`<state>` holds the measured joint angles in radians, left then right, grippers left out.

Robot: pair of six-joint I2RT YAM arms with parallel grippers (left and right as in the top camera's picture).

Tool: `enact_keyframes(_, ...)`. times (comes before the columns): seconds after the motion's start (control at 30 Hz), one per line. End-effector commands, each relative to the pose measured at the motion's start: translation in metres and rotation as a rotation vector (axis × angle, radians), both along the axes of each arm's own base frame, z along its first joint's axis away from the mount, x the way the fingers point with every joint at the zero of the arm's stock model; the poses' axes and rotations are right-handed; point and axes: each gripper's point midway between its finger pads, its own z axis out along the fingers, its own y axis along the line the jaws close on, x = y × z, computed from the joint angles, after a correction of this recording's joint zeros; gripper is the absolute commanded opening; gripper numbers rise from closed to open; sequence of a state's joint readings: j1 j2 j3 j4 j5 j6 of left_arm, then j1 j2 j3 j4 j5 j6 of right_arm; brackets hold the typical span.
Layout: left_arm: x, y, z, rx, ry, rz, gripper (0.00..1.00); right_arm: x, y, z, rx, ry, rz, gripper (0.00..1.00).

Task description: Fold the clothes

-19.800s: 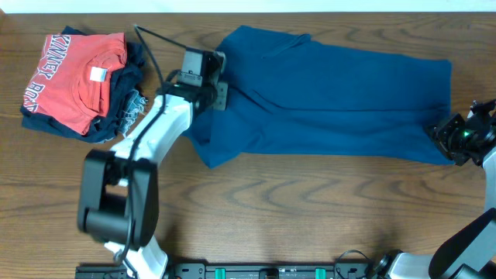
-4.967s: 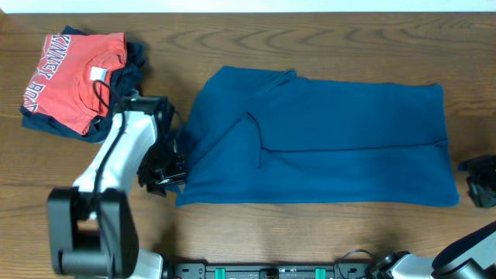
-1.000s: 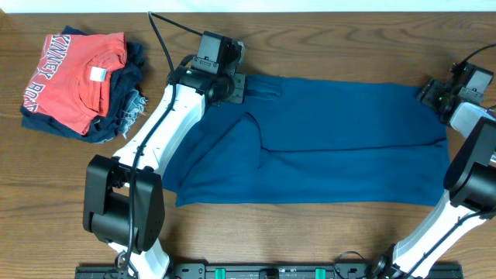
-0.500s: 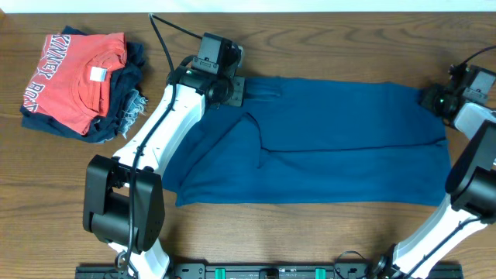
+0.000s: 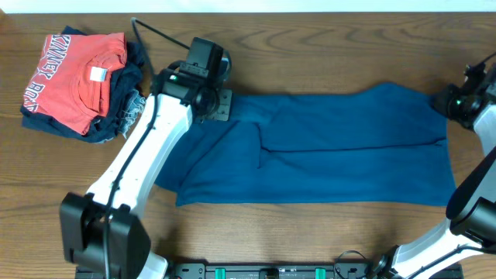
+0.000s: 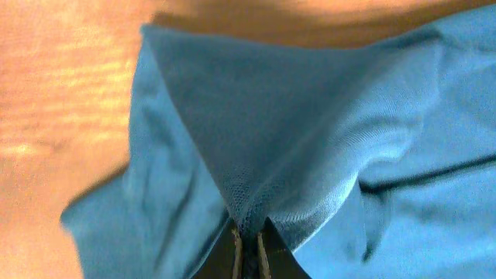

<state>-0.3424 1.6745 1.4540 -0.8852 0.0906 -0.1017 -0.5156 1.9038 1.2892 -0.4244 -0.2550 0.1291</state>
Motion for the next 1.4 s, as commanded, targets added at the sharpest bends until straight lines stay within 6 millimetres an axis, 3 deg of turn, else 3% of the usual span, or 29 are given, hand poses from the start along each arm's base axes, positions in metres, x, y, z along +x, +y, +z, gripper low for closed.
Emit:
enact_keyframes(0.0,-0.008,0.011,0.003,0.027,0.028,0.051,0.06,-0.011,-0.008,0.018,0.004,-0.011,-0.029,0.03)
enact_keyframes(0.37,-0.072,0.032,-0.015,0.107,0.304,0.111,0.06,-0.058,-0.006,0.009,0.093,0.139,-0.085,0.02)
enact_keyframes(0.6,-0.108,0.044,-0.014,0.160,0.447,0.130,0.06,-0.073,-0.013,0.010,0.138,0.155,-0.120,0.01)
enact_keyframes(0.83,-0.125,0.049,-0.011,0.189,0.517,0.134,0.06,-0.087,-0.013,0.023,0.158,0.159,-0.149,0.02)
enact_keyframes(1.07,-0.137,0.049,-0.011,0.182,0.567,0.135,0.06,-0.104,-0.008,0.017,0.171,0.236,-0.164,0.02)
enact_keyframes(1.27,-0.145,0.052,-0.017,0.198,0.602,0.135,0.06,-0.125,-0.015,0.010,0.134,0.341,-0.256,0.01)
enact_keyframes(1.3,-0.145,0.052,-0.017,0.198,0.603,0.134,0.06,-0.126,-0.015,0.010,0.131,0.345,-0.257,0.11)
enact_keyframes(1.37,-0.145,0.052,-0.017,0.197,0.601,0.134,0.10,-0.126,-0.017,0.010,0.122,0.347,-0.262,0.53)
